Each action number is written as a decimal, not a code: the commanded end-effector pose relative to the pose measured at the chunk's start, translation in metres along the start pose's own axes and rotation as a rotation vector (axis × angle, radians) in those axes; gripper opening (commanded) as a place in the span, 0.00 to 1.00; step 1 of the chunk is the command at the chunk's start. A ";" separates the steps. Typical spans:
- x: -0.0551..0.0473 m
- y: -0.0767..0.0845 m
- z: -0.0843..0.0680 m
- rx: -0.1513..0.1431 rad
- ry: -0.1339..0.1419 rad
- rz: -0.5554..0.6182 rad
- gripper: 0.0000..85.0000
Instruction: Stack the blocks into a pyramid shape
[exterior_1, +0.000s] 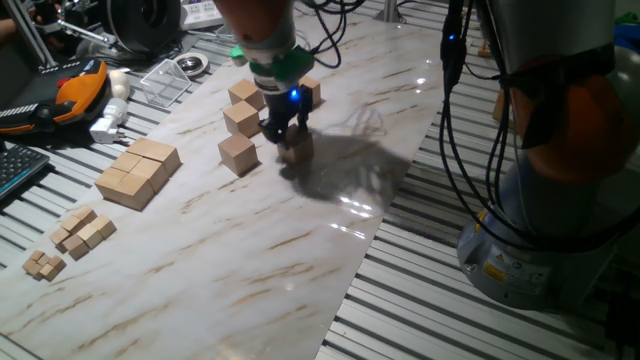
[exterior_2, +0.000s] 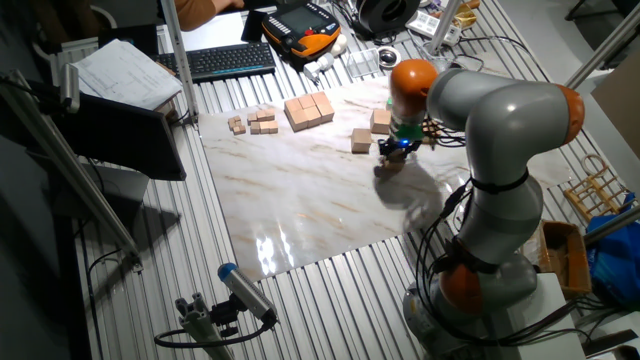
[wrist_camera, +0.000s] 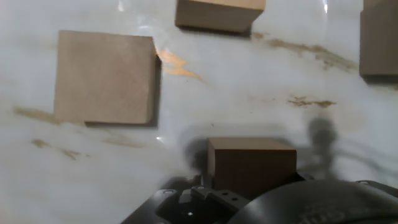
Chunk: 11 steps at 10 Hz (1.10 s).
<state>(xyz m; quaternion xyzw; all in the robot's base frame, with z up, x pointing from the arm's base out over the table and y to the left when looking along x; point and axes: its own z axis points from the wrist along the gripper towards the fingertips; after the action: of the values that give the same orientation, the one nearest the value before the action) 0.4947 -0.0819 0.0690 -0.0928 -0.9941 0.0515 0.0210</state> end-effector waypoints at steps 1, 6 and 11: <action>0.000 -0.005 -0.004 0.004 -0.002 -0.043 0.00; -0.006 -0.047 -0.003 0.028 -0.021 -0.083 0.00; -0.016 -0.070 -0.008 0.044 -0.018 -0.110 0.00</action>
<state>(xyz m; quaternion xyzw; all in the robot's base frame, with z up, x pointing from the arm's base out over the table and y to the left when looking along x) 0.4985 -0.1536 0.0834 -0.0365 -0.9965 0.0727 0.0169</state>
